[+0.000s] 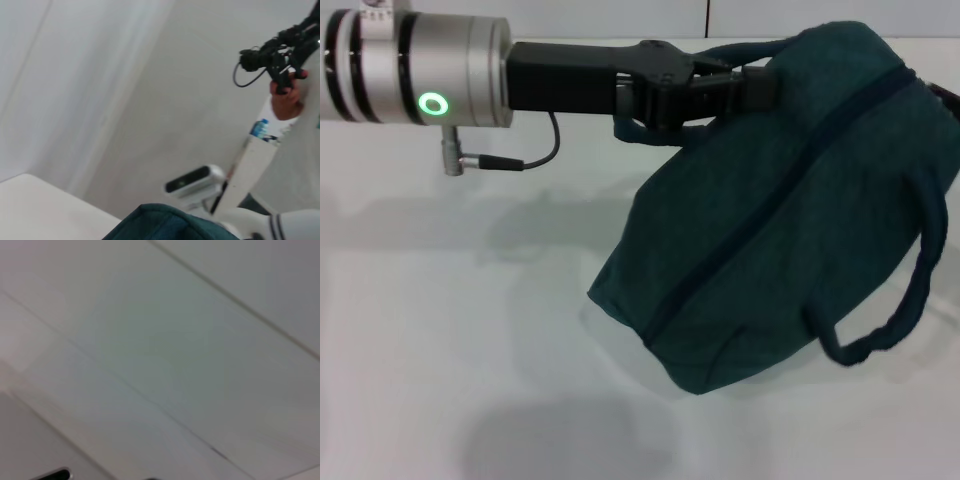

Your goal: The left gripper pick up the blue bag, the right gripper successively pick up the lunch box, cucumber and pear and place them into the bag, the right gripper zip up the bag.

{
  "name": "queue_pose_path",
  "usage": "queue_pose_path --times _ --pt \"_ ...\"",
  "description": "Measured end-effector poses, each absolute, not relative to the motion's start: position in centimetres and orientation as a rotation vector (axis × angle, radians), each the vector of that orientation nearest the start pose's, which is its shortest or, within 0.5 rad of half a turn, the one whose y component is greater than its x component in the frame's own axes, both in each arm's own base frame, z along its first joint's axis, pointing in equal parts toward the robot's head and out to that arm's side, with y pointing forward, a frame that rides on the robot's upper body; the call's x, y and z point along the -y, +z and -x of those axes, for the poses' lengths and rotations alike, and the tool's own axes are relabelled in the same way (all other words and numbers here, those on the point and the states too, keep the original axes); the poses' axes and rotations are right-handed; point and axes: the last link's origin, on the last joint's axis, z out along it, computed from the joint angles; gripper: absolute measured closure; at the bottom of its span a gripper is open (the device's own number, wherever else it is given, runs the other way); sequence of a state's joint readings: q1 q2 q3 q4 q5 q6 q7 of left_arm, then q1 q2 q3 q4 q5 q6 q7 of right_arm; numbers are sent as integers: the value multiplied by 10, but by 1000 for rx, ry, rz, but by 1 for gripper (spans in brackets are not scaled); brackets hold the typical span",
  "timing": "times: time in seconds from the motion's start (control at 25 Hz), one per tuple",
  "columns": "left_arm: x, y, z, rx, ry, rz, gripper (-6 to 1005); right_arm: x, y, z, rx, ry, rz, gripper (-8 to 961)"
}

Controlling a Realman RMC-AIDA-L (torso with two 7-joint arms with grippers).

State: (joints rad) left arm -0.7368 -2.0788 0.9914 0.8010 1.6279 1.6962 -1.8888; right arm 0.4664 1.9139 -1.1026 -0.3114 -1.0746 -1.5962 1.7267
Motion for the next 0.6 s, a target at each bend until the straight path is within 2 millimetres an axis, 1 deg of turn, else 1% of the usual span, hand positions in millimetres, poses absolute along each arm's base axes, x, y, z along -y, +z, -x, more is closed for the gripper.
queue_pose_path --times 0.16,0.28,0.36,0.48,0.6 --pt "-363 0 114 762 -1086 2981 877 -316 63 -294 -1335 1459 2159 450" --pt "-368 -5 118 813 -1080 2943 867 -304 84 -316 -1324 1460 2057 219" --pt "-373 -8 122 850 -1069 2903 860 -297 99 -326 -1300 1474 2000 196" --pt "-379 -15 124 895 -1053 2865 850 -291 112 -332 -1271 1498 1954 161" --pt "-385 -23 123 936 -1031 2842 840 -286 119 -336 -1251 1518 1920 159"
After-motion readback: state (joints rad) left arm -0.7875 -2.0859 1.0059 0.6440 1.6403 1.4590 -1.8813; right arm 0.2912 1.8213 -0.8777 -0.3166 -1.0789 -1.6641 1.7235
